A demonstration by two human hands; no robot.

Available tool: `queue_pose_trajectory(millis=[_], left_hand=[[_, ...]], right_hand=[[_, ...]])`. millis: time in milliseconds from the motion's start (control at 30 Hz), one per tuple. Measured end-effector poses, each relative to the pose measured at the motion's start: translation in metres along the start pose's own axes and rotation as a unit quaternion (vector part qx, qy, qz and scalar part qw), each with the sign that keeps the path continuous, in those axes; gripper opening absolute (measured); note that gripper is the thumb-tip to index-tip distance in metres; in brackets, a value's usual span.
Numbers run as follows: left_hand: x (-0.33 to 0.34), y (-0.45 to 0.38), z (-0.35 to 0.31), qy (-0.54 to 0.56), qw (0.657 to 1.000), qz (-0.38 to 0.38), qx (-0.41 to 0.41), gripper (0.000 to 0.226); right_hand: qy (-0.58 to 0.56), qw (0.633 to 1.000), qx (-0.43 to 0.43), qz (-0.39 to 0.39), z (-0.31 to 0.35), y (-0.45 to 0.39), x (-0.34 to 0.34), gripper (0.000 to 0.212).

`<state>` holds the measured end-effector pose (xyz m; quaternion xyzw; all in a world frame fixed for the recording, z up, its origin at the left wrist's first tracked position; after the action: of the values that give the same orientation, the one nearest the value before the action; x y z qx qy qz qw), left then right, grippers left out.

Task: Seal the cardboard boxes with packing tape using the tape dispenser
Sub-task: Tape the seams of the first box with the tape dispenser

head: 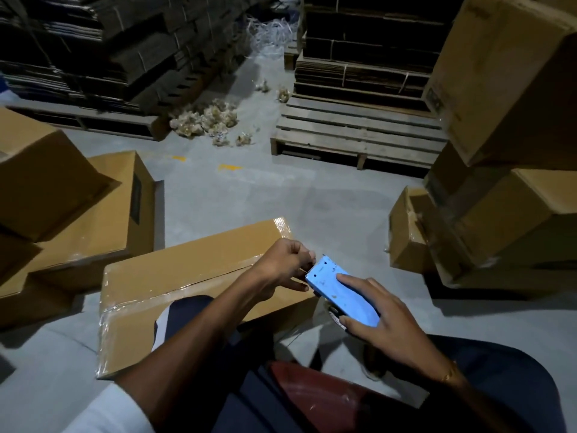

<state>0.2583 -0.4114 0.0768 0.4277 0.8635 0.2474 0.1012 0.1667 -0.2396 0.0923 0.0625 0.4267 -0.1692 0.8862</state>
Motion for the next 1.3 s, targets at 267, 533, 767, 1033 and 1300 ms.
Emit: queue_pose_trajectory(millis=[267, 533, 767, 1033, 1300], left_hand=[[-0.003, 0.009, 0.011, 0.117, 0.99, -0.012, -0.076, 0.035], [0.002, 0.008, 0.006, 0.006, 0.998, -0.027, 0.048, 0.006], [-0.02, 0.006, 0.016, 0.053, 0.995, -0.081, 0.001, 0.009], [-0.039, 0.007, 0.035, -0.039, 0.991, -0.128, 0.008, 0.028], [-0.013, 0.008, 0.046, 0.035, 0.997, -0.028, -0.06, 0.043]], right_hand=[[-0.058, 0.998, 0.024, 0.01, -0.009, 0.009, 0.011, 0.061], [-0.408, 0.898, 0.134, 0.095, -0.027, 0.009, 0.038, 0.049], [-0.497, 0.853, 0.138, 0.079, -0.027, 0.008, 0.037, 0.054], [-0.408, 0.903, 0.125, 0.058, -0.03, 0.009, 0.033, 0.048], [-0.313, 0.939, 0.123, 0.067, -0.028, 0.007, 0.036, 0.055]])
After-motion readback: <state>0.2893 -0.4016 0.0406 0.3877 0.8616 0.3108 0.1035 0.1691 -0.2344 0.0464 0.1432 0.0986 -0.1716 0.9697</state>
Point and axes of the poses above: each hand's wrist, its own y-axis away from the middle knuckle, its own x-axis out of the palm, z = x × y, the point moved 8 cm from there along -y, towards the middle knuckle, and after that the axes turned 10 degrees about y, right-handed, at the moved point
